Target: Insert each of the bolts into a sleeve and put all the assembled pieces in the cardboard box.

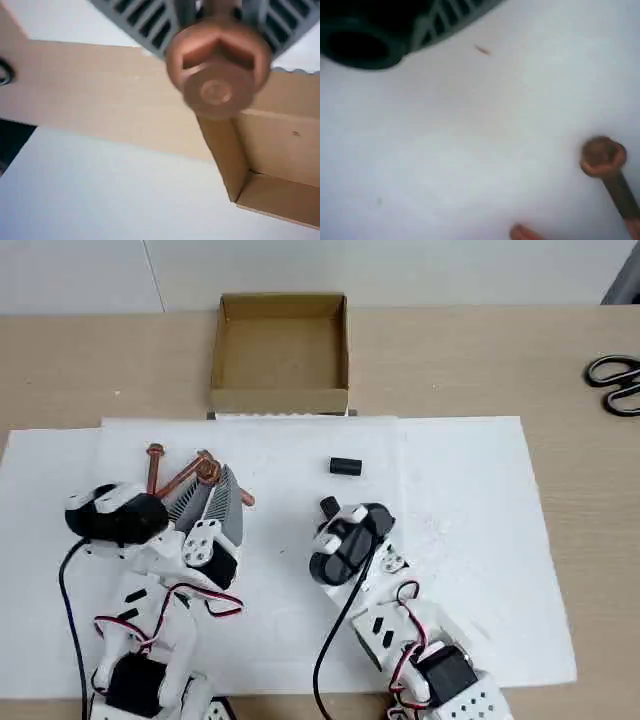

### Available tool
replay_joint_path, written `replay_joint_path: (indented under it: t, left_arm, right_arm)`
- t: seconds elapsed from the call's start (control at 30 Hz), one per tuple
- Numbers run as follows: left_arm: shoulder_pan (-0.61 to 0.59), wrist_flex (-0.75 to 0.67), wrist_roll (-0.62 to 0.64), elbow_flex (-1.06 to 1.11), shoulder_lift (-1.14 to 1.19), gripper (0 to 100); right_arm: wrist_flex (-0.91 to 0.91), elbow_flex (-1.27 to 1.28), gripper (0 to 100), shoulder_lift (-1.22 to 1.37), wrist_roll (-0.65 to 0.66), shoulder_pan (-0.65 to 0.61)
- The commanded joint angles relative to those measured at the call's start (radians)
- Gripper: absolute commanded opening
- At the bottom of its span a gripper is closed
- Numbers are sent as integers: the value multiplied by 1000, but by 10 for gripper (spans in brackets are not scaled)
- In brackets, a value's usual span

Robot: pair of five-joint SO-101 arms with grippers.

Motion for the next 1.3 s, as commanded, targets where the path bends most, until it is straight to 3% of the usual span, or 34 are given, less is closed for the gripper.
replay_joint_path:
  t: [0.0,0.33,1.27]
  left_arm:
    - [8,-37,63,-4,-17,6]
    - [235,-37,115,-12,-17,6]
    - [242,21,115,27,-17,6]
  right_arm:
    - [-56,14,2,-21,-11,-16]
    - [-51,14,2,-21,-12,-62]
    - [-58,-46,2,-22,-11,-119]
